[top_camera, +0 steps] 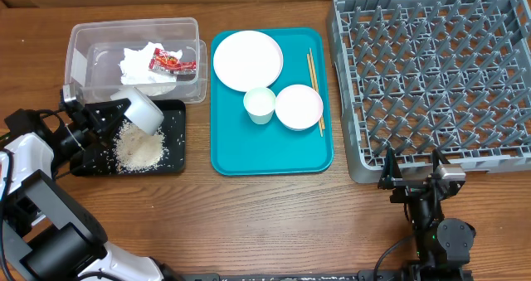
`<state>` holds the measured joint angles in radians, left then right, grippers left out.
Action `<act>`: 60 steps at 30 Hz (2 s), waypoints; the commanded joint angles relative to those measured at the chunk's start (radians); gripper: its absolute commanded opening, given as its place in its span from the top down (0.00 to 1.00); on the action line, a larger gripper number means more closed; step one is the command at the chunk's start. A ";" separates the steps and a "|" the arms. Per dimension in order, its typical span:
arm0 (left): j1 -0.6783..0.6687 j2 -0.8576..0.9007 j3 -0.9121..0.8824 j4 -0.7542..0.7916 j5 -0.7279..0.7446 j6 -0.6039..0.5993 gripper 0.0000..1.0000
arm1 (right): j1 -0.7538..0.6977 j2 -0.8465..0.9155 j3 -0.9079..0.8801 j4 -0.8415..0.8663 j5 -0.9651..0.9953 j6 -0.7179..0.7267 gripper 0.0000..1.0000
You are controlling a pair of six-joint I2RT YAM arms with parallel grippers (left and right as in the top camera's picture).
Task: Sort waste into correct bins and load items into the dishwasher
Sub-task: 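Carry the empty bowl back and set it on the teal tray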
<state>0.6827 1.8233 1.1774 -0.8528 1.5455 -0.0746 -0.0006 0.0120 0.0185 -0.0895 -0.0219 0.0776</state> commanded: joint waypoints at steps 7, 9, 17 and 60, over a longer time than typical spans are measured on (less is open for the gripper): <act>0.004 -0.021 0.001 -0.019 0.035 -0.075 0.96 | -0.006 -0.009 -0.011 0.008 -0.001 0.001 0.00; 0.004 -0.021 0.001 0.027 0.013 -0.078 0.96 | -0.006 -0.009 -0.011 0.008 -0.001 0.002 0.00; -0.132 -0.104 0.075 -0.012 -0.155 -0.056 0.96 | -0.006 -0.009 -0.011 0.008 -0.001 0.002 0.00; -1.142 0.059 0.167 -0.065 -1.546 -0.221 0.45 | -0.006 -0.009 -0.011 0.008 -0.001 0.001 0.00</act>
<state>-0.4583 1.8687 1.3460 -0.9169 0.0101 -0.2886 -0.0006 0.0120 0.0185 -0.0898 -0.0219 0.0776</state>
